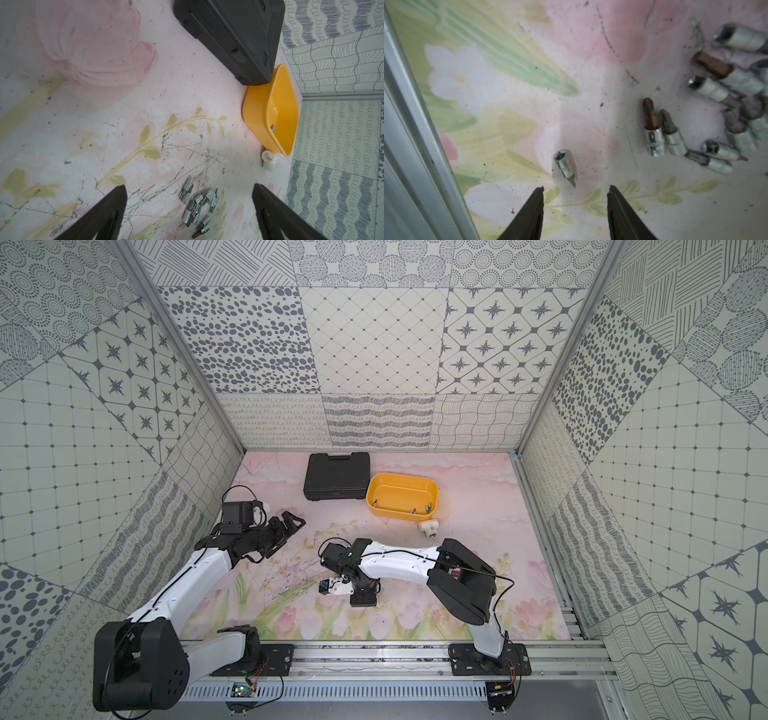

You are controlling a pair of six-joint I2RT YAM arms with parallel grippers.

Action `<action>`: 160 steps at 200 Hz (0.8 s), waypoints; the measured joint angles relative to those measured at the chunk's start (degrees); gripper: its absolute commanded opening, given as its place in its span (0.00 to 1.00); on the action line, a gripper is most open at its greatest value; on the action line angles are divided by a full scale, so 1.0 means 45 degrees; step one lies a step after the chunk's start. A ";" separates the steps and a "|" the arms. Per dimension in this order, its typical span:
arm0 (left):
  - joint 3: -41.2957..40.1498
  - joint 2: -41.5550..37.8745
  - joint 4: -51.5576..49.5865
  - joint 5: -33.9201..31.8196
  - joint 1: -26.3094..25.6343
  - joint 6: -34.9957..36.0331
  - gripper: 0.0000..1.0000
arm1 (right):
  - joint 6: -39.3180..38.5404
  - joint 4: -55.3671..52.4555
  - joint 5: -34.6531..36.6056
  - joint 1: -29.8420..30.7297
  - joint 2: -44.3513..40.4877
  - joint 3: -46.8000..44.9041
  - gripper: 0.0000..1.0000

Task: Put the bit on the desktop into the storage box
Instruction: Pick up the screwdriver bit from the center of the board.

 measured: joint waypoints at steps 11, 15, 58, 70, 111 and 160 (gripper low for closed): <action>0.0000 0.0015 0.0000 0.0019 0.0000 -0.0019 0.99 | 0.0019 -0.0019 -0.0010 0.0024 0.0131 0.0063 0.49; 0.0000 0.0019 0.0000 0.0024 0.0000 -0.0019 0.99 | 0.0019 -0.0019 -0.0015 0.0044 0.0189 0.0092 0.48; 0.0000 0.0029 0.0000 0.0073 0.0005 -0.0024 0.99 | 0.0073 0.0010 -0.0141 0.0160 0.0695 0.0296 0.42; 0.0000 0.0029 0.0000 0.0092 0.0005 -0.0024 0.99 | 0.0097 0.0010 -0.0146 0.0185 0.0724 0.0325 0.40; 0.0000 0.0044 0.0000 0.0121 0.0019 -0.0024 0.99 | 0.0296 0.0073 -0.0194 0.0257 0.0748 0.0335 0.32; 0.0000 0.0112 0.0000 0.0117 0.0024 -0.0024 0.99 | 0.0583 0.0287 -0.0180 0.0282 0.0748 0.0301 0.20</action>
